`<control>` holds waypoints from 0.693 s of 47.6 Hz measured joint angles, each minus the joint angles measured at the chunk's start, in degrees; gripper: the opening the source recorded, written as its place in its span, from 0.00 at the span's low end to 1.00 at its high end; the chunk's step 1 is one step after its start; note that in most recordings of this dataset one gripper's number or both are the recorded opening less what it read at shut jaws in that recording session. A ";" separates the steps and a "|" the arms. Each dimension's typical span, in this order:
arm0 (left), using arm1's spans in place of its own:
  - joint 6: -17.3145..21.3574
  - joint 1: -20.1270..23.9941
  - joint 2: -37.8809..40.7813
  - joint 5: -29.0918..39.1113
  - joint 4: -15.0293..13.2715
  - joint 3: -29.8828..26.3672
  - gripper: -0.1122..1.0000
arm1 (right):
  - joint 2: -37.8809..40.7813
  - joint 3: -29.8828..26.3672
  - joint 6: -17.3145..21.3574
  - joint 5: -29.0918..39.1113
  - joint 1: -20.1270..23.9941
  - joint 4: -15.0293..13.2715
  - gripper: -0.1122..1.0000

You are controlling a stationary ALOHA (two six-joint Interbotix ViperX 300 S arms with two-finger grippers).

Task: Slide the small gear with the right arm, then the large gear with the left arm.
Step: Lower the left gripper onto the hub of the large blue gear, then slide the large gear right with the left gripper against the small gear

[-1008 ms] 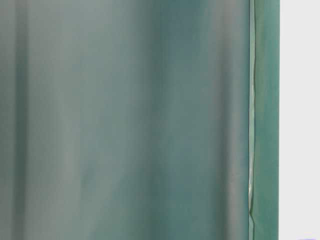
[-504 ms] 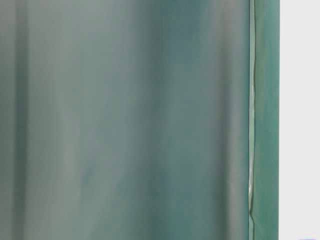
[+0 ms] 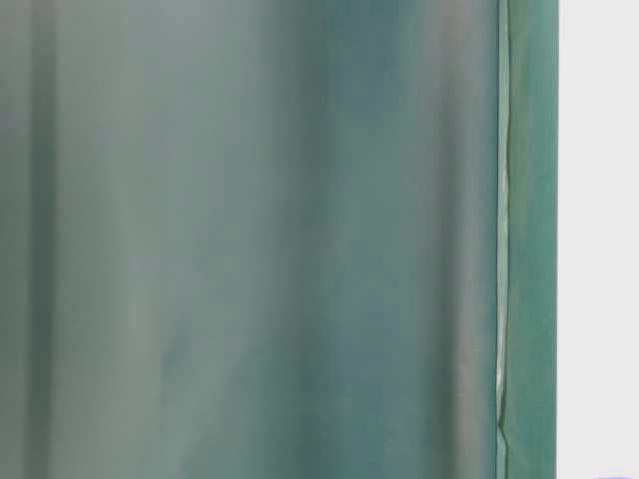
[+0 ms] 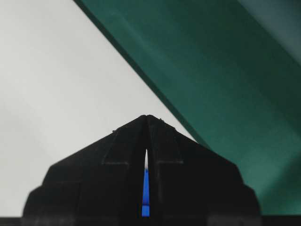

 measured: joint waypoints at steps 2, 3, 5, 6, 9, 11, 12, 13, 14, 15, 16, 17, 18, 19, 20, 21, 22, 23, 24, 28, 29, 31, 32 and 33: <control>0.09 0.18 0.88 -0.88 -0.09 0.18 0.11 | 0.00 0.00 0.00 0.00 0.00 0.00 0.55; 0.00 0.35 1.14 -1.49 -0.09 0.26 0.10 | 0.00 0.00 0.00 0.00 0.00 0.00 0.55; -0.09 0.53 2.02 -1.93 0.00 0.26 0.11 | 0.00 0.00 0.09 -0.09 0.00 0.00 0.55; 0.00 0.53 2.37 -2.02 -0.09 0.09 0.11 | 0.00 0.00 0.00 -0.18 0.00 0.00 0.55; -0.09 0.79 3.34 -2.37 -0.09 -0.26 0.11 | 0.00 0.00 0.00 -0.35 0.09 0.00 0.55; -0.09 0.79 3.69 -2.37 0.00 -0.26 0.11 | 0.00 0.00 0.00 -0.44 0.18 0.00 0.55; -0.09 0.79 3.78 -2.37 -0.09 -0.35 0.11 | 0.09 0.00 0.00 -0.53 0.26 0.00 0.55; 0.00 0.79 3.78 -2.37 -0.09 -0.35 0.10 | 0.00 0.00 0.00 -0.53 0.35 0.00 0.55; 0.00 0.79 3.78 -2.37 -0.09 -0.35 0.11 | 0.00 0.00 0.00 -0.62 0.53 0.00 0.55; 0.00 0.79 3.87 -2.37 -0.09 -0.35 0.11 | 0.09 0.00 0.00 -0.62 0.53 0.00 0.55; 0.00 0.79 3.87 -2.29 -0.09 -0.35 0.10 | 0.00 0.00 0.00 -0.62 0.62 0.00 0.55; 0.00 0.79 3.87 -2.02 -0.09 -0.35 0.11 | 0.09 0.00 0.00 -0.62 0.70 0.00 0.55; 0.00 0.88 3.78 -1.85 -0.09 -0.35 0.11 | 0.09 0.00 0.09 -0.62 0.70 0.00 0.55; 0.00 0.88 3.78 -1.49 -0.09 -0.35 0.10 | 0.00 0.00 0.09 -0.62 0.70 0.00 0.55; 0.00 0.88 3.78 -1.05 -0.09 -0.44 0.11 | 0.09 0.00 0.00 -0.62 0.79 0.00 0.55; -0.09 0.88 3.78 -0.88 -0.09 -0.44 0.10 | 0.09 0.00 0.00 -0.62 0.79 0.00 0.55; -0.09 0.97 3.78 -0.62 -0.09 -0.35 0.11 | 0.09 0.00 0.09 -0.62 0.79 0.00 0.55; -0.09 0.97 3.78 -0.44 0.00 -0.44 0.10 | 0.18 0.00 0.00 -0.62 0.79 0.00 0.55; -0.09 1.05 3.78 -0.18 -0.09 -0.44 0.10 | 0.26 0.00 0.00 -0.62 0.79 0.00 0.55; -0.09 1.41 3.69 1.32 -0.18 -0.62 0.10 | 0.53 0.00 0.00 -0.70 0.79 0.00 0.55; 0.00 1.49 3.69 1.85 -0.18 -0.70 0.11 | 0.62 0.00 0.00 -0.70 0.79 0.00 0.55; 0.00 1.67 3.69 2.90 -0.09 -1.14 0.10 | 0.88 0.00 0.00 -0.88 0.79 0.00 0.55; 0.00 1.76 3.78 3.69 -0.18 -1.32 0.11 | 0.97 0.00 0.09 -0.97 0.79 0.00 0.55; 0.00 1.76 3.78 4.22 -0.18 -1.58 0.11 | 1.05 0.00 0.00 -1.05 0.88 0.00 0.55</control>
